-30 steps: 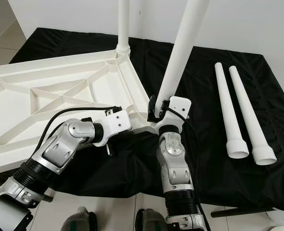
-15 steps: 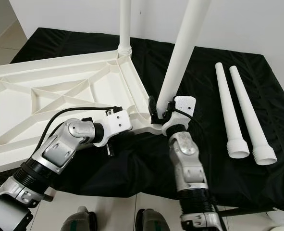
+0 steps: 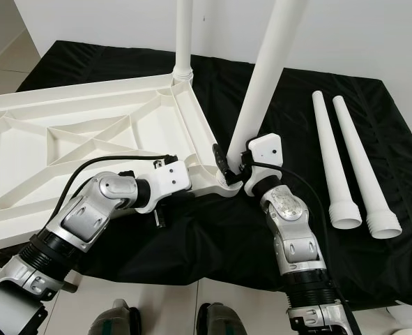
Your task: Building children table
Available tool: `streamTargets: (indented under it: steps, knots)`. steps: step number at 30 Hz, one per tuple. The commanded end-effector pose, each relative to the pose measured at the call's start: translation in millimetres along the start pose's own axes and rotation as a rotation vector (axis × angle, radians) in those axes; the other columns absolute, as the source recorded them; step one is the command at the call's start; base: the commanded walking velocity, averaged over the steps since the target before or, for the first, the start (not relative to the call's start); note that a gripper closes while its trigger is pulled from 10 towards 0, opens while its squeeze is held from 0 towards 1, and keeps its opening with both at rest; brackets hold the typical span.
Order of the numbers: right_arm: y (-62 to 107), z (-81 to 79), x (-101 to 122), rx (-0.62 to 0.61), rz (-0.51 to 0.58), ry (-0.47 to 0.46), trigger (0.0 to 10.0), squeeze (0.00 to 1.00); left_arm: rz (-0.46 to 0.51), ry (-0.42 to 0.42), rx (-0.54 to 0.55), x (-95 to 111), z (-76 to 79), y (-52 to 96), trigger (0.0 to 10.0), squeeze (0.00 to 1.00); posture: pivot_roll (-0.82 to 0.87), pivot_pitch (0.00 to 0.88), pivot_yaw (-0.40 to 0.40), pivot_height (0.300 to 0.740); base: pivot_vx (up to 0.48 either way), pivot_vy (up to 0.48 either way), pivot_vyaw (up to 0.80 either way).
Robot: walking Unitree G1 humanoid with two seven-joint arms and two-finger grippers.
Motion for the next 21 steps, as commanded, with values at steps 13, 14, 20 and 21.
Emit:
streamTargets:
  steps: [13, 14, 20, 21]
  knots:
    - [24.5, 17.7, 1.2, 0.249, -0.045, -0.122, 10.0, 0.00, 0.040, -0.040, 0.012, 11.1, -5.4, -0.6, 10.0, 0.00, -0.04, 0.070, -0.033, 0.740, 0.000, 0.000, 0.00]
    - [24.2, 26.6, 1.9, 0.251, -0.047, -0.094, 10.0, 0.00, 0.042, -0.040, 0.011, 11.7, -5.5, -1.1, 10.0, 0.00, -0.04, 0.068, -0.030, 0.740, 0.000, 0.000, 0.00]
    - [22.2, 39.9, 2.1, 0.313, -0.073, -0.068, 10.0, 0.00, 0.049, -0.041, 0.006, 13.6, -4.5, -2.2, 10.0, 0.00, -0.05, 0.067, -0.028, 0.740, 0.000, 0.000, 0.00]
    - [21.9, 40.5, 1.7, 0.320, -0.077, -0.066, 10.0, 0.00, 0.049, -0.041, 0.005, 13.8, -4.4, -2.3, 10.0, 0.00, -0.05, 0.067, -0.028, 0.740, 0.000, 0.000, 0.00]
Point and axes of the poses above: a point about 5 cm out from each wrist's last joint towards the gripper, its own y axis pointing back from the gripper into the wrist, its own x axis along the axis of the wrist's last joint, z = x × y, the point moved 4 cm from there along -y, pointing out of the wrist towards the gripper, and after that the axes turned 7 degrees about -y, right-handed, at the moved point
